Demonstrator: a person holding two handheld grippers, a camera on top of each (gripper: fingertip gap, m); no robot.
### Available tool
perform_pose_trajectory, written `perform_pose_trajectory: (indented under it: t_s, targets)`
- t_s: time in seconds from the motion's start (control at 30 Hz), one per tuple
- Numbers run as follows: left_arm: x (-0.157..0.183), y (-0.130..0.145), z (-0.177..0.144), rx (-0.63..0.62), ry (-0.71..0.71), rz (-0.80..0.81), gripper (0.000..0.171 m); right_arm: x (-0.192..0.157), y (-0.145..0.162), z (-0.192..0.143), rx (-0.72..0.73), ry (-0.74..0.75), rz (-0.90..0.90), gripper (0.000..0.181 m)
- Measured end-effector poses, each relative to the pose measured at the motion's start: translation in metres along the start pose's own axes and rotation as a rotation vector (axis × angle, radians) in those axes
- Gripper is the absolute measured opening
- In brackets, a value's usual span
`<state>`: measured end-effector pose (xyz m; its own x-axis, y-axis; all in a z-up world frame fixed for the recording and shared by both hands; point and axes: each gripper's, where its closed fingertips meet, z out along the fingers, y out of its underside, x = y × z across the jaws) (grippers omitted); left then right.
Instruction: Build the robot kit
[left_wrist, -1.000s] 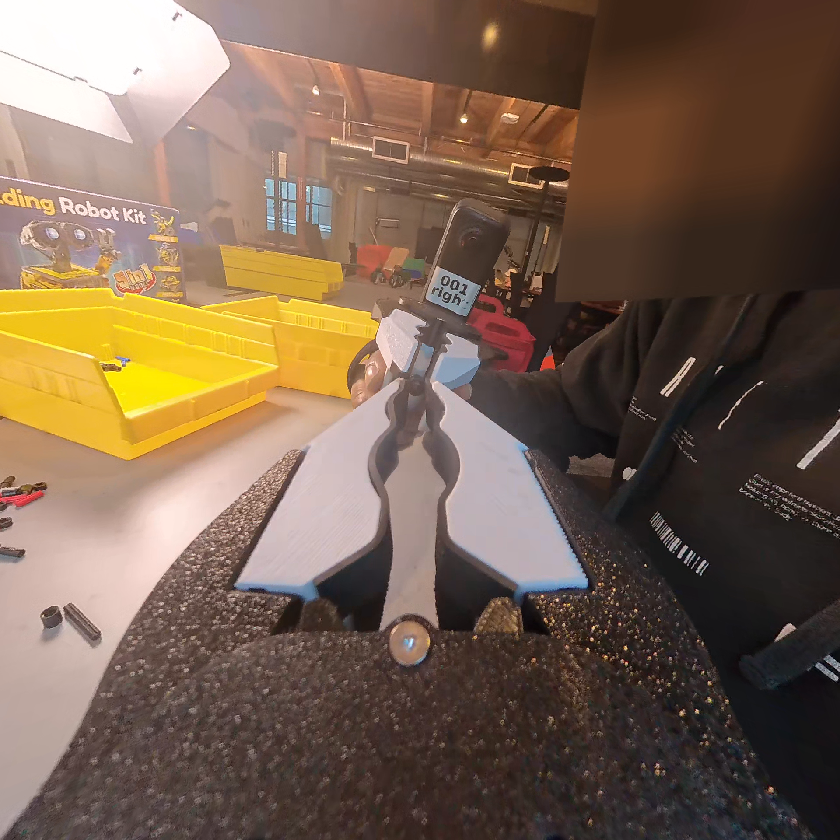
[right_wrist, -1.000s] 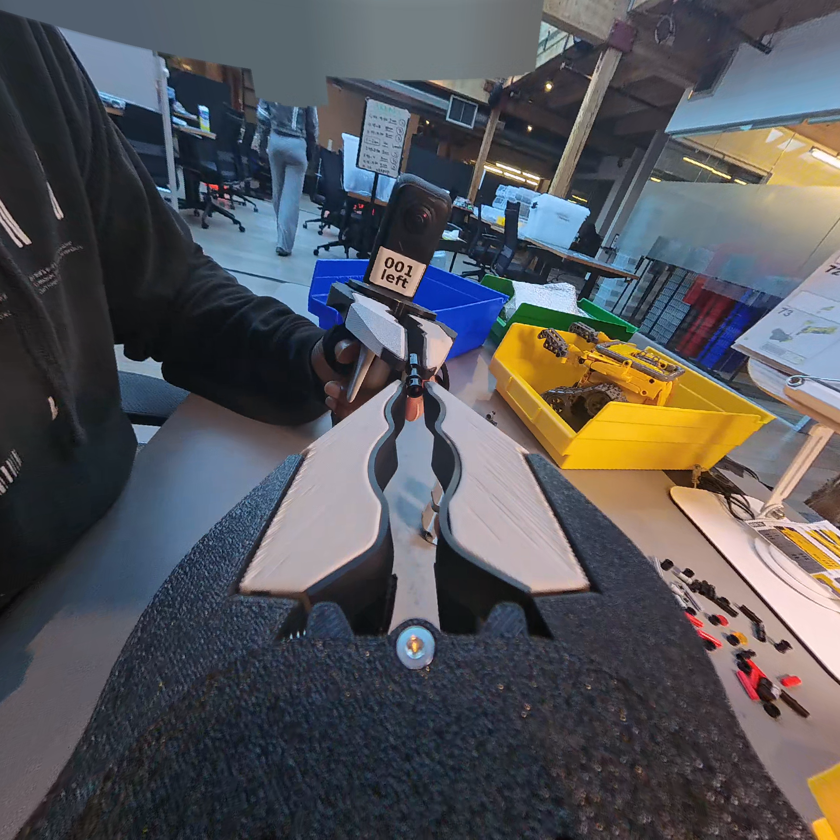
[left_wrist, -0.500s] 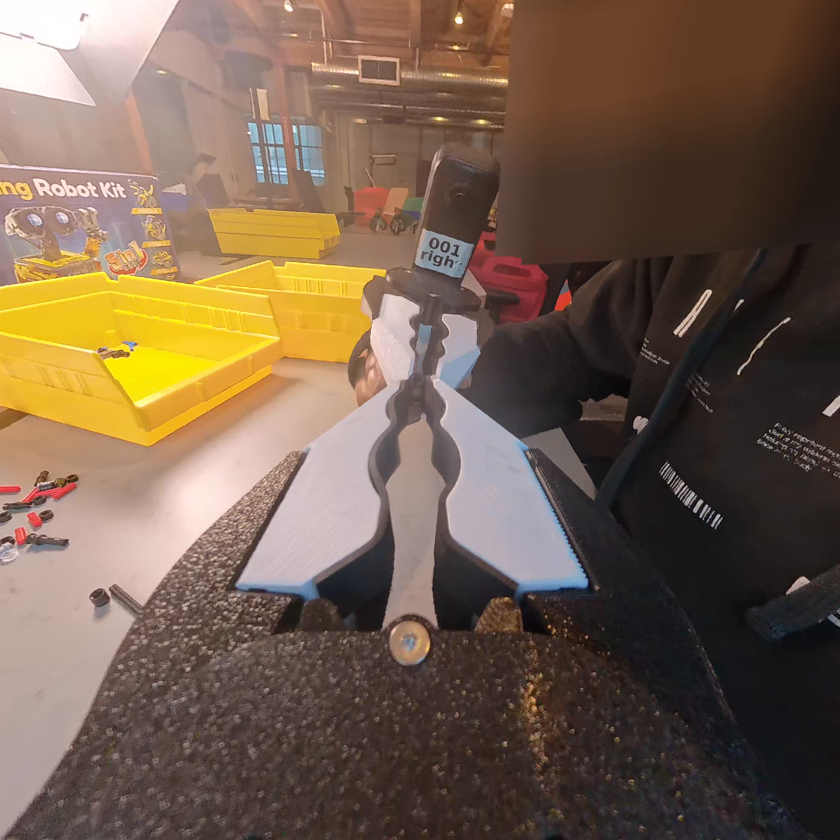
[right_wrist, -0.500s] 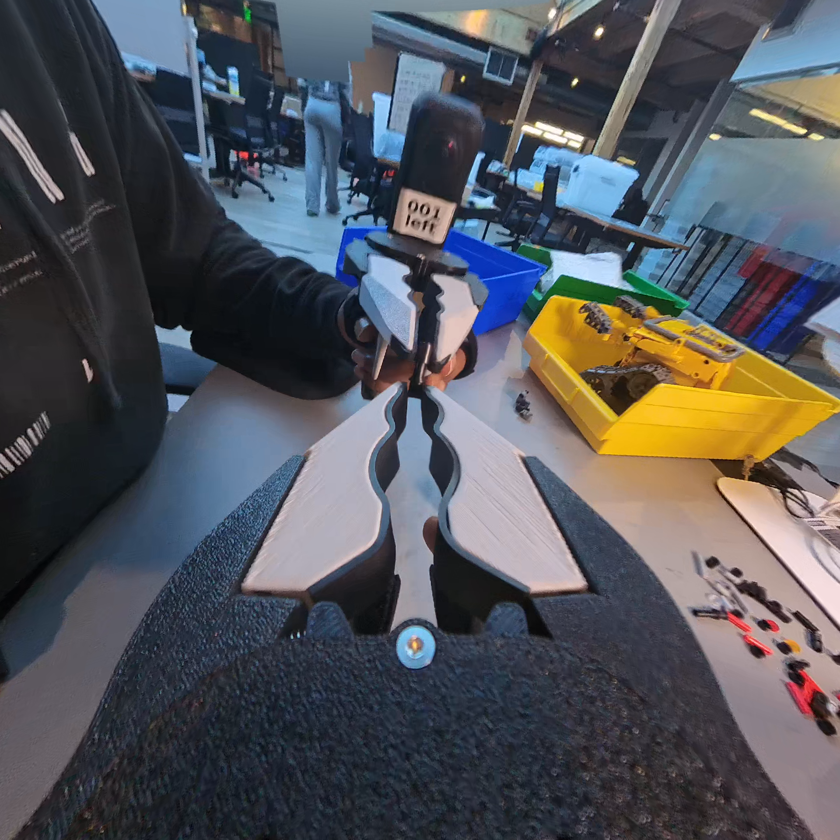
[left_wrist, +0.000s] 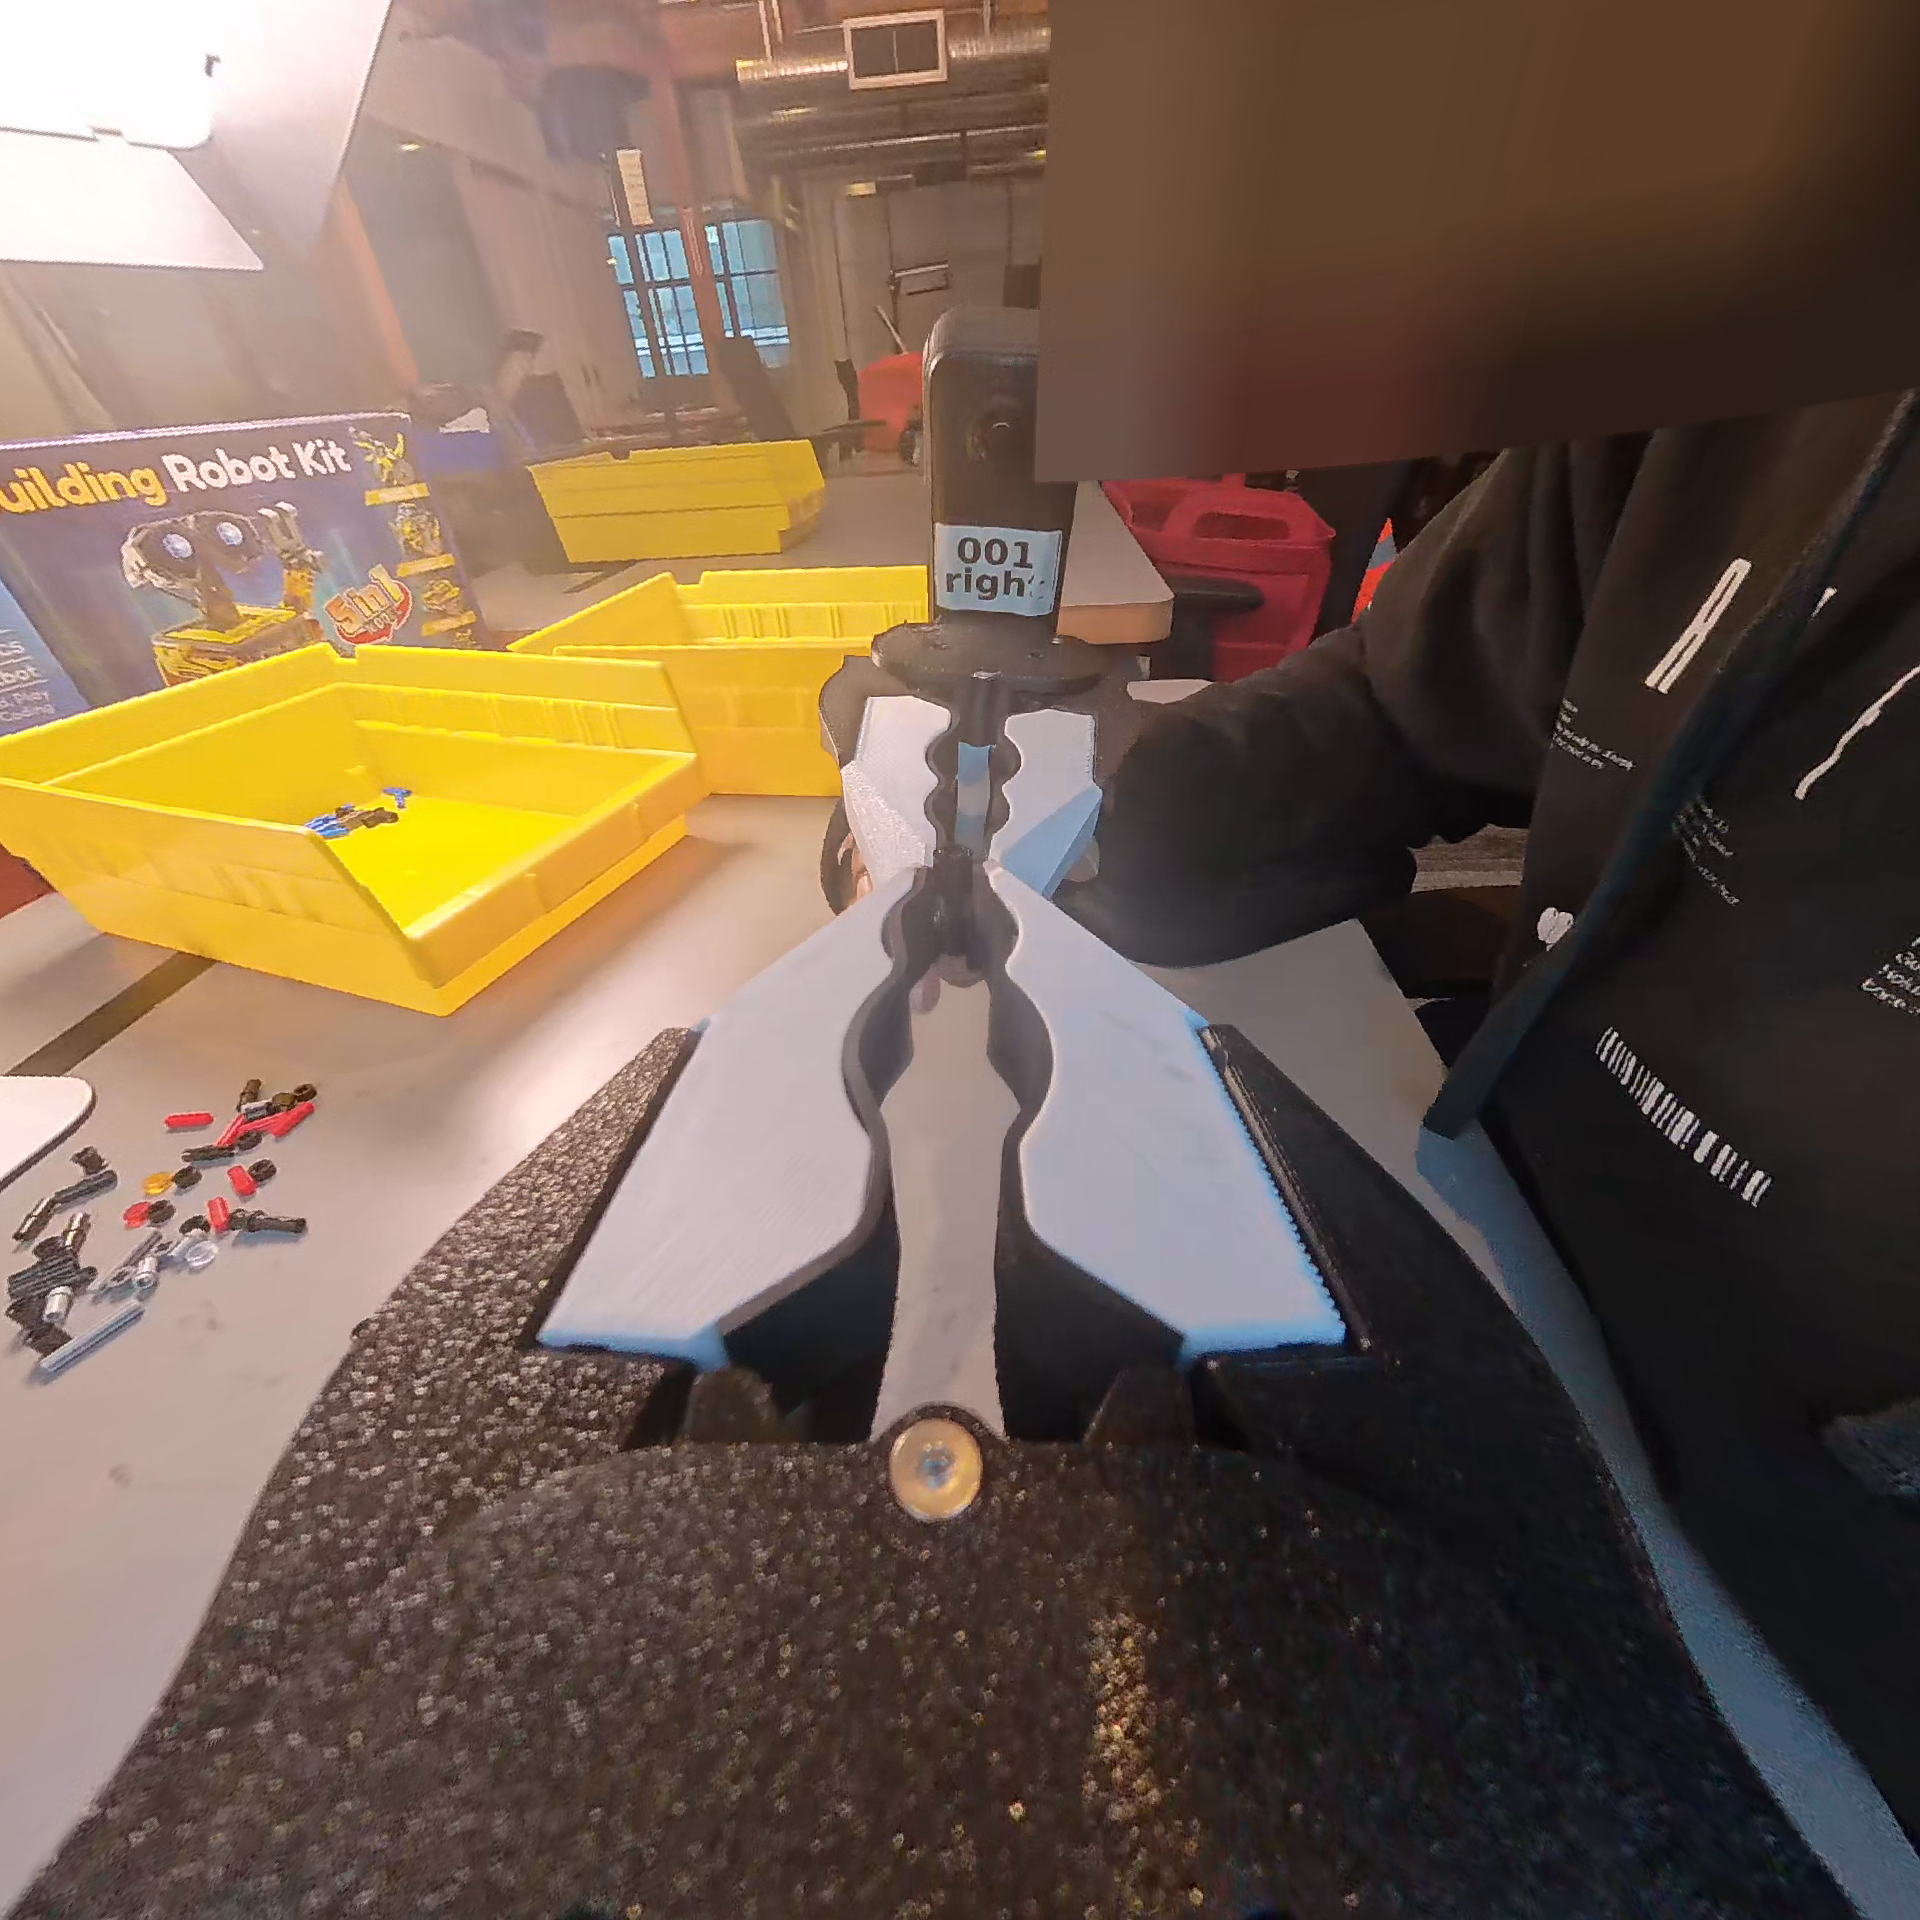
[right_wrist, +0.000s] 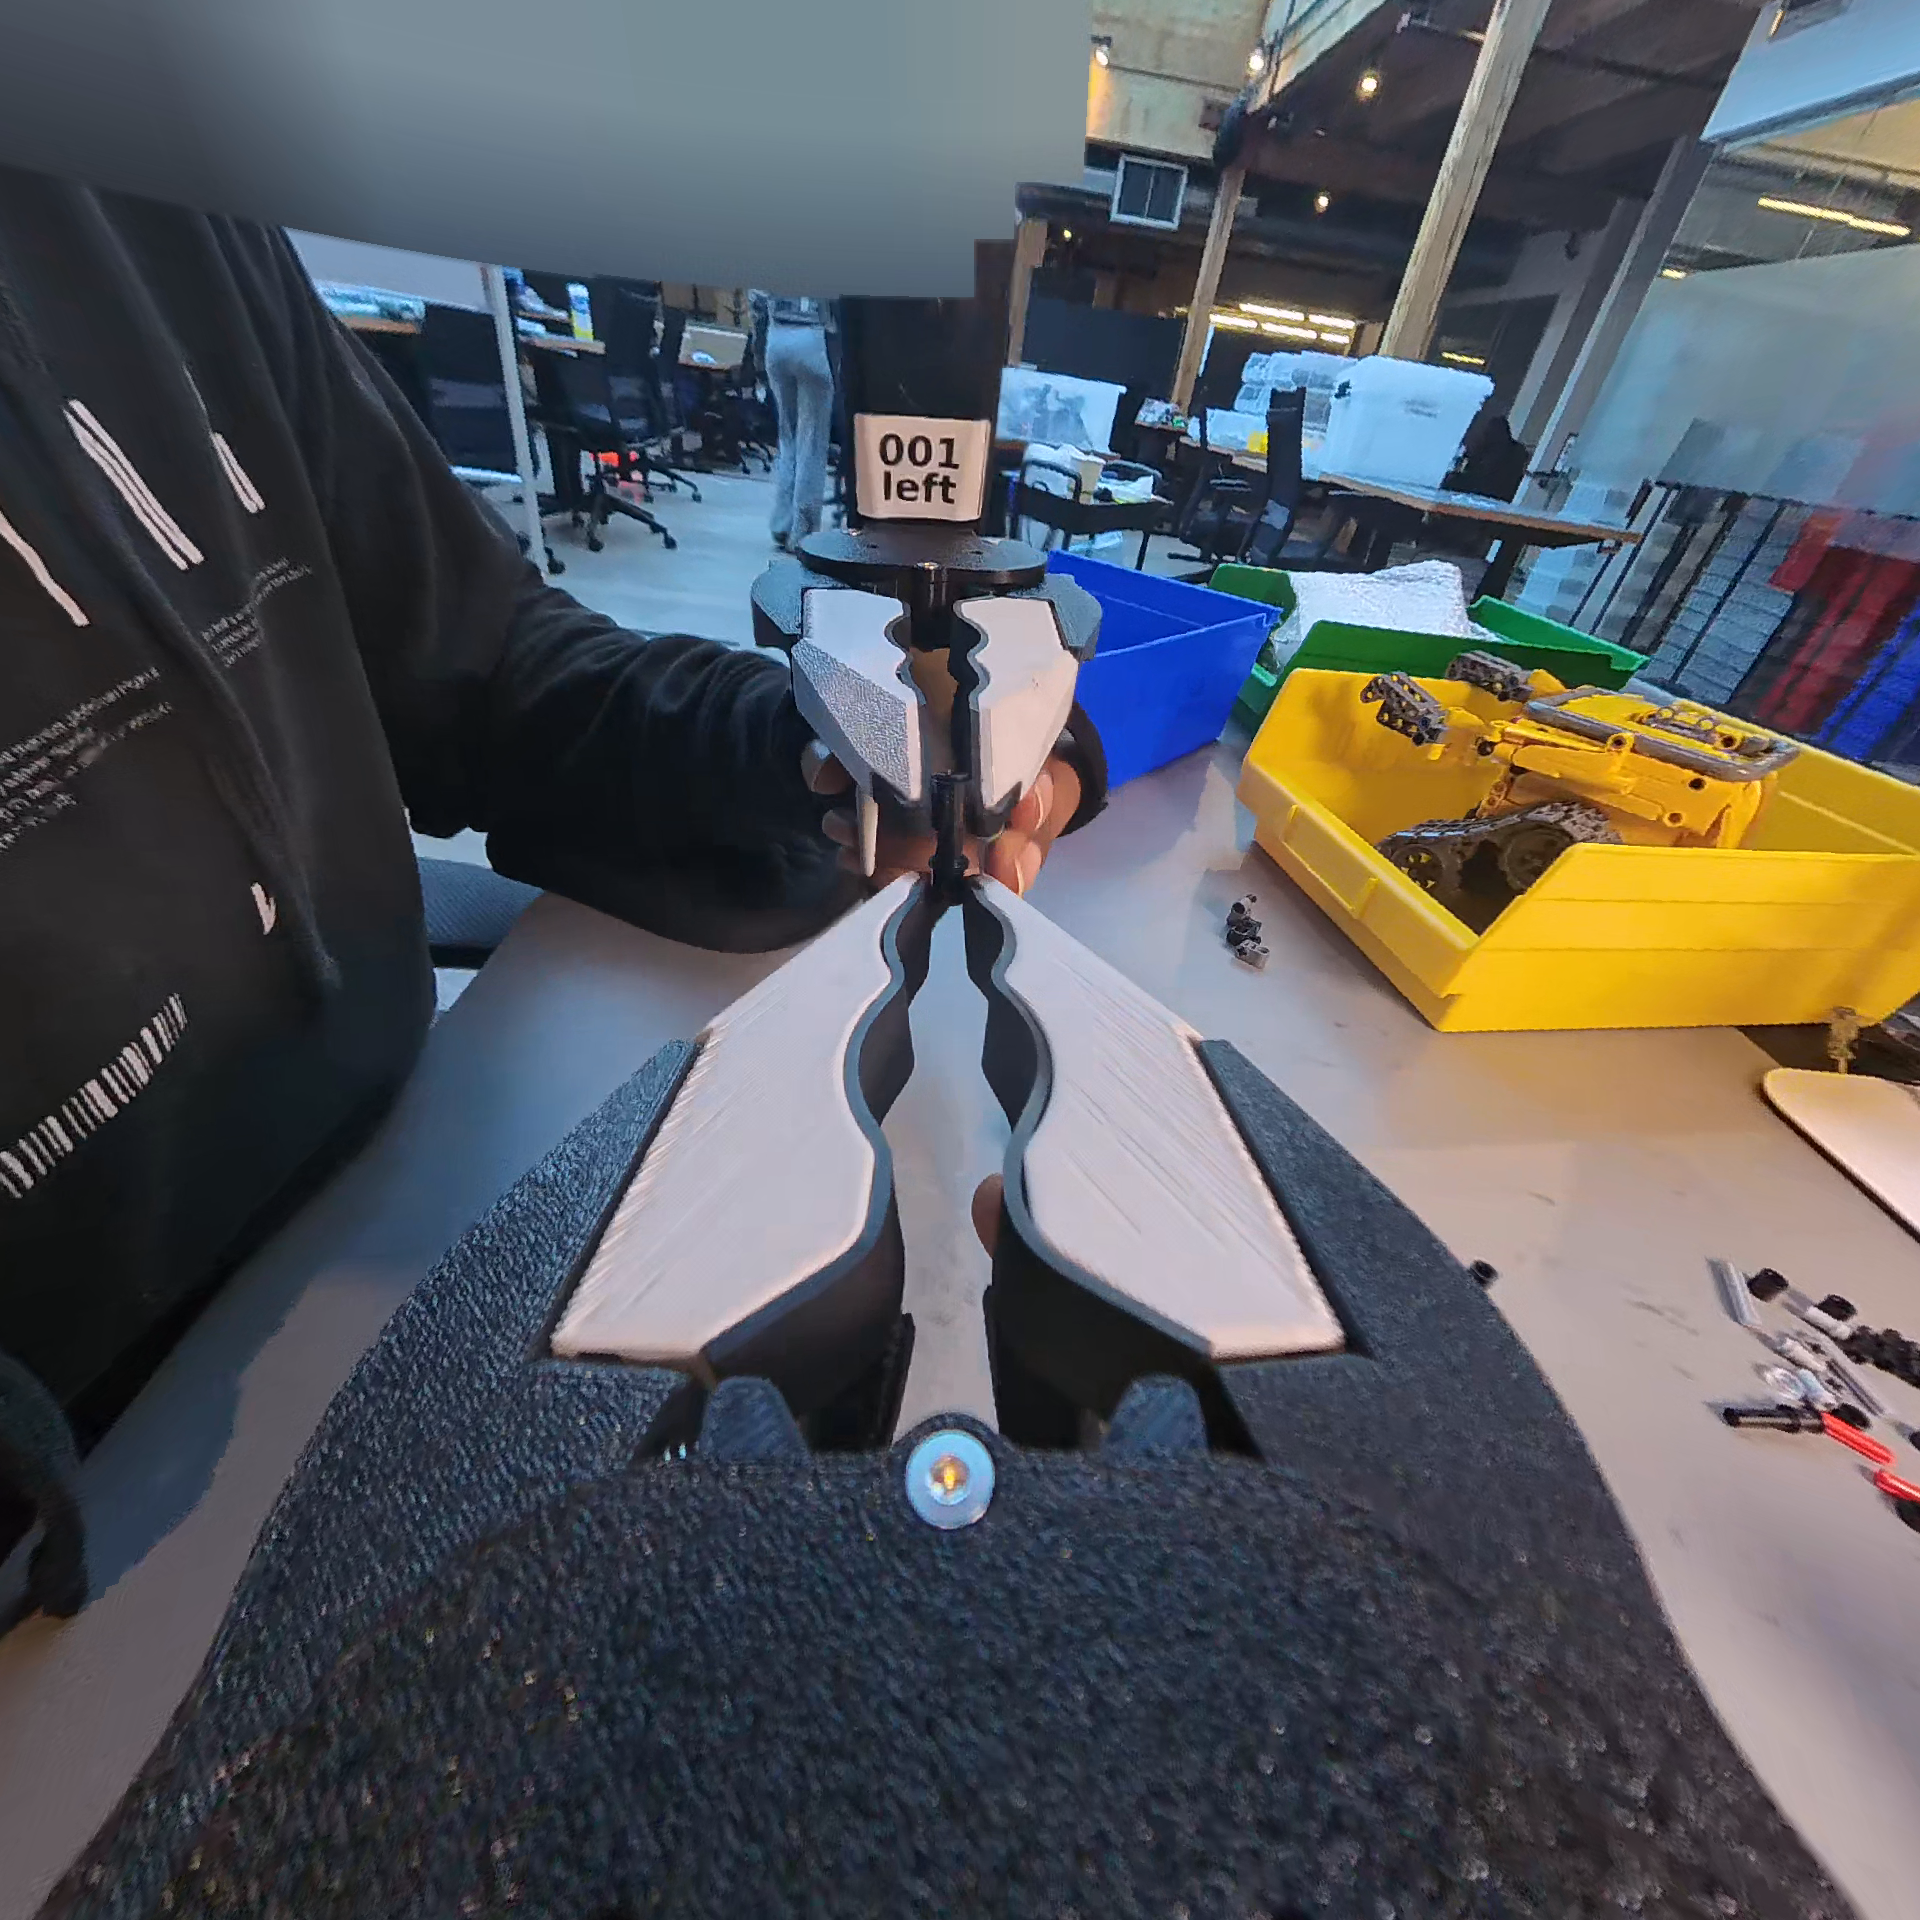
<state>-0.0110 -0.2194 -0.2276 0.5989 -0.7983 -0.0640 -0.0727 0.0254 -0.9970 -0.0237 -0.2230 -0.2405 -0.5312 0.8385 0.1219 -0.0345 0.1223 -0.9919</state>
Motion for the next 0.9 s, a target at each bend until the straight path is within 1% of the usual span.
perform_pose_trajectory:
  t_s: [0.1,0.17,0.2,0.23,0.33,0.37,0.43,0.47,0.6,0.9]
  targets:
    - [-0.005,-0.001,-0.004,-0.001,-0.02,0.006,0.006,0.006,-0.007,-0.006,0.043,0.009,0.035,0.006]
    - [-0.007,0.007,-0.005,-0.038,-0.025,0.009,0.004,0.01,-0.018,-0.011,0.093,0.015,0.059,0.006]
    - [-0.007,0.012,-0.003,-0.058,-0.029,0.016,0.0,0.01,-0.022,-0.013,0.099,0.021,0.045,0.006]
    - [-0.007,0.014,-0.002,-0.058,-0.029,0.016,0.0,0.01,-0.022,-0.013,0.081,0.028,0.021,0.006]
    - [-0.009,0.006,-0.005,-0.019,-0.03,-0.008,0.0,0.011,-0.017,-0.015,0.047,0.04,-0.002,0.006]
    - [-0.011,0.004,-0.007,-0.011,-0.039,-0.012,0.003,0.012,-0.014,-0.015,0.026,0.046,-0.014,0.006]
    - [-0.013,0.002,-0.009,-0.016,-0.043,-0.021,0.016,0.014,-0.009,-0.015,-0.008,0.06,-0.035,0.006]
    - [-0.012,0.003,-0.009,-0.027,-0.039,-0.023,0.018,0.014,-0.006,-0.014,-0.031,0.066,-0.053,0.006]
    - [-0.008,0.011,-0.006,-0.069,-0.025,-0.005,0.007,0.011,0.001,-0.01,-0.086,0.072,-0.102,0.005]
    - [-0.006,0.019,-0.005,-0.126,-0.032,0.046,0.007,0.008,0.008,-0.009,-0.164,0.077,-0.175,0.005]
